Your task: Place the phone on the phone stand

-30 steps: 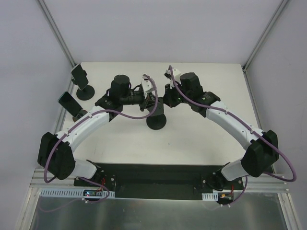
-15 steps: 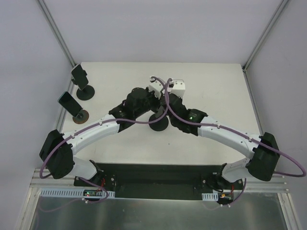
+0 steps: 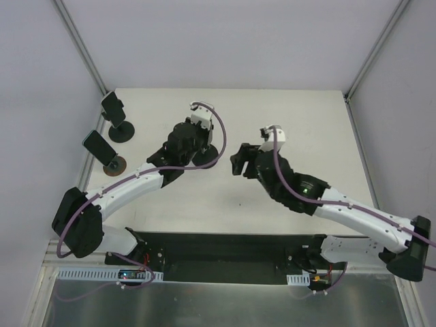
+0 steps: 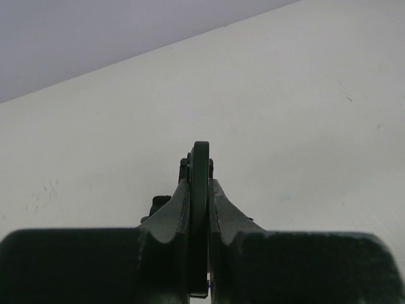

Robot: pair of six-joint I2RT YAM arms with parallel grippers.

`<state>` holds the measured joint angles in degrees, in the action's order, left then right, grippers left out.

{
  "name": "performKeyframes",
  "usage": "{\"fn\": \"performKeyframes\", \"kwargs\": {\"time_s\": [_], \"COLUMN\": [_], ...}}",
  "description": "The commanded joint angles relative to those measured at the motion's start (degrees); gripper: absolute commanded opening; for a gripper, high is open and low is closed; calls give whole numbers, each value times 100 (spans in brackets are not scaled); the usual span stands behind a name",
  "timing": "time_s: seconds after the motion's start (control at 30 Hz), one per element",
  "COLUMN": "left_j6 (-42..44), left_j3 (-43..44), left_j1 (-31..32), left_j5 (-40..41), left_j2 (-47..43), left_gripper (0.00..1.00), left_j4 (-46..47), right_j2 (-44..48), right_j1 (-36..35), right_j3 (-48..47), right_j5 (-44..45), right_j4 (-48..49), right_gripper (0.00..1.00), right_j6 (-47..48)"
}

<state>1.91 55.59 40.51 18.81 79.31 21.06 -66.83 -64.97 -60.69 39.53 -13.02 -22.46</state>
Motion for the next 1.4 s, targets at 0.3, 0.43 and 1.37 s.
{"fn": "performKeyframes", "kwargs": {"time_s": [0.3,0.43,1.37], "left_j6": [195,520,2665], "left_j3": [-242,-408,-111], "left_j1": [-992,-1308,-5993], "left_j5": [-2742,-2550,-4499], "left_j2": [-2120,-3207,-3581], "left_gripper": [0,0,0], "left_j4": [-1794,-2685,-4066], "right_j2": [944,926,2657], "right_j1": [1830,1830,1830], "right_j3": [2165,2359,3441], "right_j5": [-4812,-5165,-6115], "right_j4": [1274,1688,2567], "right_gripper": [74,72,71], "right_j6": [1815,1798,1947]}}
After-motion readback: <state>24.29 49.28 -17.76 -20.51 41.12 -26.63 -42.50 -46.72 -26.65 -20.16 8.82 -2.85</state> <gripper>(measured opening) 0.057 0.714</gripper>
